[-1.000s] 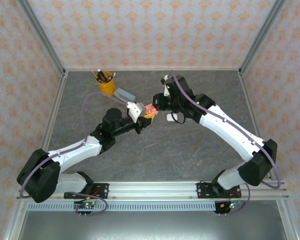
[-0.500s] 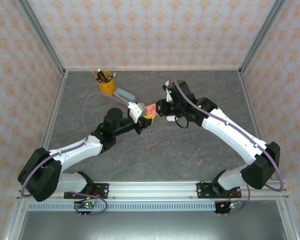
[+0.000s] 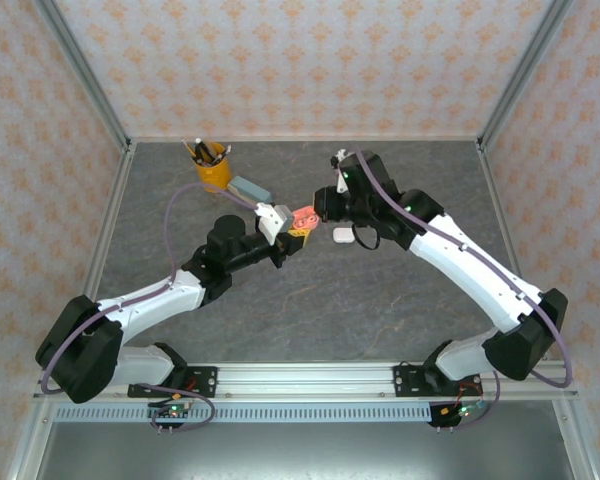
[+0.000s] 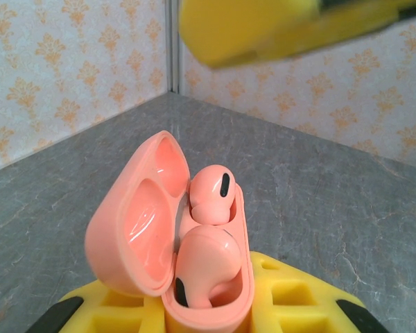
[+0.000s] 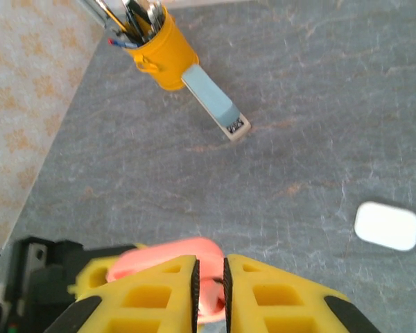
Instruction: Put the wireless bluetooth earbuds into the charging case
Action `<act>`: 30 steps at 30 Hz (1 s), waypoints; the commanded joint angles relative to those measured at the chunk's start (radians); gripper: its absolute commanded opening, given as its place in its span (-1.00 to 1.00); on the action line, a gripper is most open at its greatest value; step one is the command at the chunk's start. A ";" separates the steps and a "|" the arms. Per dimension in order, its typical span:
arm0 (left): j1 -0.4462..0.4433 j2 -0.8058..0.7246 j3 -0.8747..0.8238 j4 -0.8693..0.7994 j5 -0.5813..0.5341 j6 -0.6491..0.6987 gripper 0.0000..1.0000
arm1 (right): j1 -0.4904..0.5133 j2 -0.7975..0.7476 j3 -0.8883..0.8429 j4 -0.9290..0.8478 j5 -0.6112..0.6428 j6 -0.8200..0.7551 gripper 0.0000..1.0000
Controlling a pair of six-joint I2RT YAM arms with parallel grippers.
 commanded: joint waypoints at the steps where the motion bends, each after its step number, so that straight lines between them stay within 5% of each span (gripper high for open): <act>1: -0.007 -0.010 0.025 0.025 0.022 0.004 -1.00 | -0.004 0.067 0.096 -0.045 0.046 -0.026 -0.62; 15: -0.009 0.007 0.040 0.025 0.026 -0.001 -1.00 | -0.005 0.364 0.393 -0.273 -0.052 -0.094 -0.65; 26: -0.009 0.028 0.049 0.021 0.000 -0.005 -1.00 | -0.005 0.139 0.122 -0.199 -0.094 -0.063 -0.67; 30: -0.009 0.048 0.052 0.030 0.000 -0.015 -1.00 | -0.005 0.055 0.047 -0.176 0.017 -0.023 -0.62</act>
